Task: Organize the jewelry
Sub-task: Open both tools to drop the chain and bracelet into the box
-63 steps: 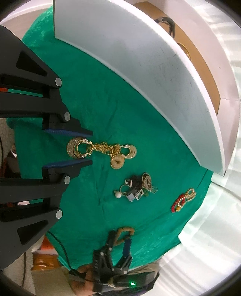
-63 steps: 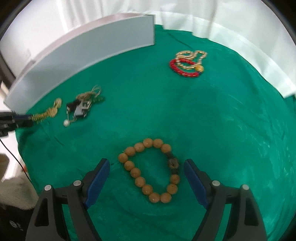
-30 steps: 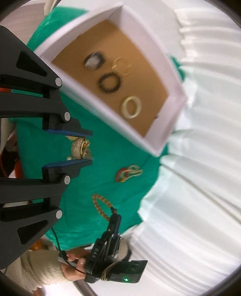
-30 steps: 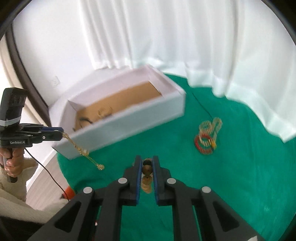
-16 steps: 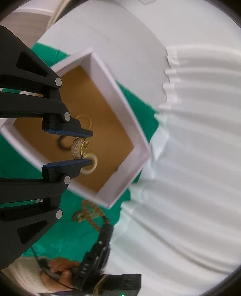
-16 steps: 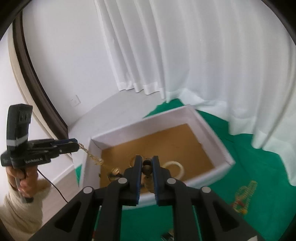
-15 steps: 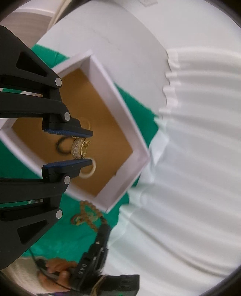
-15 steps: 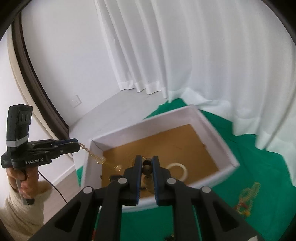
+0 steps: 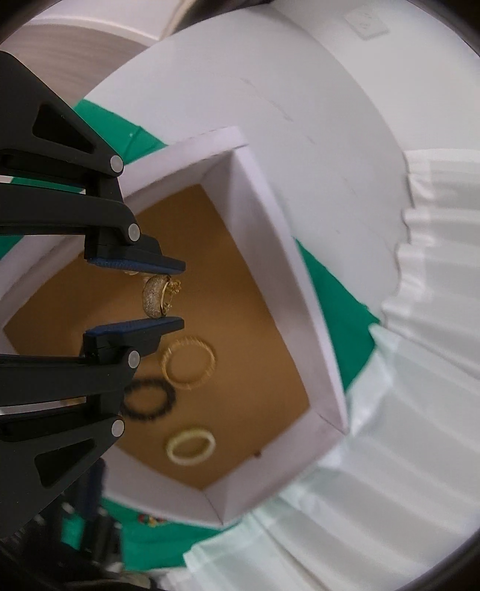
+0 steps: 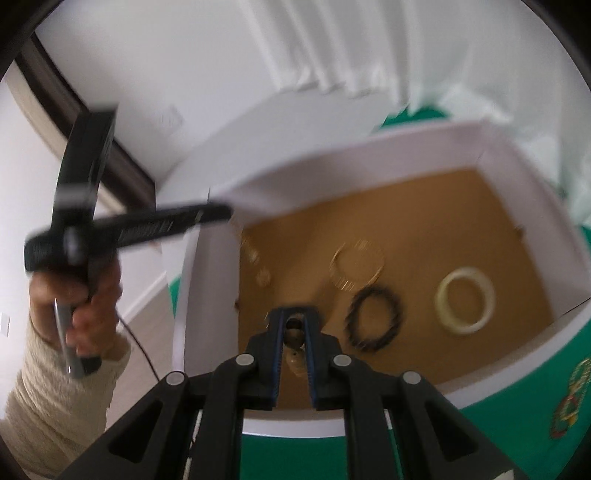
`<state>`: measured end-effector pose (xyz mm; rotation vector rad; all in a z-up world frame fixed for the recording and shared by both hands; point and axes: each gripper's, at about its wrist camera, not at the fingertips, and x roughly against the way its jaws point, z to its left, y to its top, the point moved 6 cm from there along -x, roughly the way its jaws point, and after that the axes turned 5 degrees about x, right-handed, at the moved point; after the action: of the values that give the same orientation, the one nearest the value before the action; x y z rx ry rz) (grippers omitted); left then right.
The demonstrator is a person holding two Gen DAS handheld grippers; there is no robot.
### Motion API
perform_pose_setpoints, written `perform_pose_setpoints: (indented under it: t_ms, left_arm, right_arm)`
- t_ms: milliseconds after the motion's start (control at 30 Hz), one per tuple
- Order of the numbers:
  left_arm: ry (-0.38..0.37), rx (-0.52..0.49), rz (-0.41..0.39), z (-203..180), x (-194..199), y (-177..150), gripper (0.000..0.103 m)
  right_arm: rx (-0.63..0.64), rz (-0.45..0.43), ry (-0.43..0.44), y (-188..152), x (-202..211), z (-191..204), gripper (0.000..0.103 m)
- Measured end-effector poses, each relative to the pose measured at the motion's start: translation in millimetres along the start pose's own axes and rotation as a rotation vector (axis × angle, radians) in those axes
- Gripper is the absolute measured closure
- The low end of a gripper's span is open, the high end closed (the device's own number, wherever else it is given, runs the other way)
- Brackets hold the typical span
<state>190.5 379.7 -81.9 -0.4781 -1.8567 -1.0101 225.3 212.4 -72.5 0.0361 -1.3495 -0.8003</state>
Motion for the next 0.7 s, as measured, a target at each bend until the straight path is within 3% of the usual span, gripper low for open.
perform_pose_setpoints:
  t_ms: [133,167,200,267,300,400,500,600,700]
  left_arm:
    - [0.033,0.000,0.022,7,-16,-14,0.079]
    - [0.036,0.002,0.021,8,-18,-17,0.072]
    - [0.034,0.004,0.023,9,-20,-19,0.066]
    - [0.024,0.012,0.014,9,-16,-23,0.050]
    - [0.023,0.010,0.006,8,-14,-24,0.049]
    - [0.028,-0.032,-0.043,-1,8,-28,0.047]
    - [0.012,-0.100,-0.122,-24,42,-43,0.032]
    - [-0.022,-0.203,-0.184,-61,74,-68,0.027]
    - [-0.083,-0.290,-0.200,-105,94,-100,0.024]
  right_arm:
    - [-0.009,0.063,-0.001,-15,-39,6,0.089]
    - [-0.009,0.075,-0.014,-18,-45,6,0.088]
    - [-0.011,0.079,-0.018,-19,-48,4,0.083]
    - [-0.030,0.066,-0.018,-20,-44,2,0.056]
    - [-0.037,0.056,-0.016,-19,-39,0,0.056]
    - [-0.038,-0.003,-0.029,-16,-6,-3,0.056]
    - [-0.011,-0.093,-0.080,-16,46,-10,0.055]
    - [0.022,-0.202,-0.183,-27,109,-20,0.052]
    - [0.033,-0.270,-0.309,-51,160,-35,0.046]
